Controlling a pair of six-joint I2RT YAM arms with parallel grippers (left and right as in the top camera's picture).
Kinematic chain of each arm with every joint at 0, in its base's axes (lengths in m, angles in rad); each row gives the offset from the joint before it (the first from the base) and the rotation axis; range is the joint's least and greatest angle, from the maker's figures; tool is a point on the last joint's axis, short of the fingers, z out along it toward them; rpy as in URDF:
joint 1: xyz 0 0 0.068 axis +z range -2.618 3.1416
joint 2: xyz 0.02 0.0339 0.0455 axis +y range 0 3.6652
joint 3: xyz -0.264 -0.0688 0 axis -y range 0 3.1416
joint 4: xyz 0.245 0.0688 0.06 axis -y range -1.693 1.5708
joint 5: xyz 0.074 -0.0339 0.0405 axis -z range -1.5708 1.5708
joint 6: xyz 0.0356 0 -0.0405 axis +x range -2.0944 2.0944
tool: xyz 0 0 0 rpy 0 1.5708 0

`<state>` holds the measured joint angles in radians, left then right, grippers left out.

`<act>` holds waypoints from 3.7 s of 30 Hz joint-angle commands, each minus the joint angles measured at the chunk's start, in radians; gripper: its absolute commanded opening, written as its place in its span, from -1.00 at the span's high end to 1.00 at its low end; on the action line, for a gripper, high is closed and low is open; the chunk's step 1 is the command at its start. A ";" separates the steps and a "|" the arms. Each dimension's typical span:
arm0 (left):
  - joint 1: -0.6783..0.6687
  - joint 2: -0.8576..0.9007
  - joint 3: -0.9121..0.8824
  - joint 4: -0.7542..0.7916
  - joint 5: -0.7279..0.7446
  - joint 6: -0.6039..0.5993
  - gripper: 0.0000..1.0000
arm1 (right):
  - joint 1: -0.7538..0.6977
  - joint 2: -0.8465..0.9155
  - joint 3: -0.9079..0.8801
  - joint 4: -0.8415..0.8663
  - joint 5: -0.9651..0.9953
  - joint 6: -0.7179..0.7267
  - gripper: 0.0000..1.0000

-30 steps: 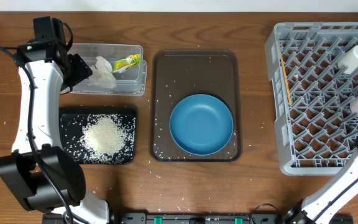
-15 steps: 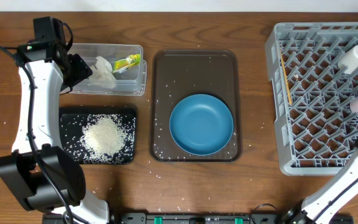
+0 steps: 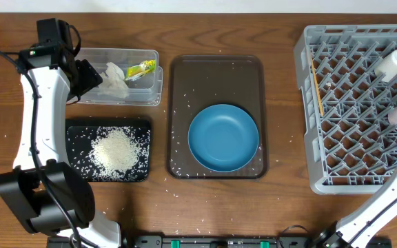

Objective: Sort waste into correct bins and load items into the dishwasher rack
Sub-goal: 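Release the light-blue cup and raise the right gripper from the rack, then swing the right gripper over to the blue plate on the brown tray, then lower the right gripper onto the blue plate's rim and close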

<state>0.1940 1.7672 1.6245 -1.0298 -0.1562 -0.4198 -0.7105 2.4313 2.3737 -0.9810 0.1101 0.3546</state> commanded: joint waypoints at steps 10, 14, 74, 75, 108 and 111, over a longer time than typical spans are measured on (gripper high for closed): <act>0.003 -0.022 -0.004 -0.006 -0.001 -0.008 -0.84 | -0.026 0.011 -0.001 0.021 0.017 -0.016 0.98; 0.003 -0.022 -0.004 -0.006 -0.001 -0.008 -0.84 | -0.025 0.012 -0.001 0.047 0.010 -0.015 0.98; 0.003 -0.022 -0.004 -0.006 -0.001 -0.008 -0.84 | 0.972 -0.316 -0.001 -0.343 -0.480 -0.266 -0.79; 0.003 -0.022 -0.004 -0.006 -0.001 -0.008 -0.84 | 1.009 -0.314 -0.001 -0.347 -0.480 -0.266 -0.84; 0.003 -0.022 -0.004 -0.006 -0.001 -0.008 -0.84 | 1.533 -0.007 -0.001 -0.636 -0.088 0.021 0.01; 0.003 -0.022 -0.004 -0.005 -0.001 -0.008 -0.84 | 1.530 -0.007 -0.001 -0.639 -0.091 0.087 0.09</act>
<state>0.1940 1.7672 1.6245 -1.0298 -0.1562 -0.4198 0.8257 2.4149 2.3726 -1.6173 -0.0055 0.3531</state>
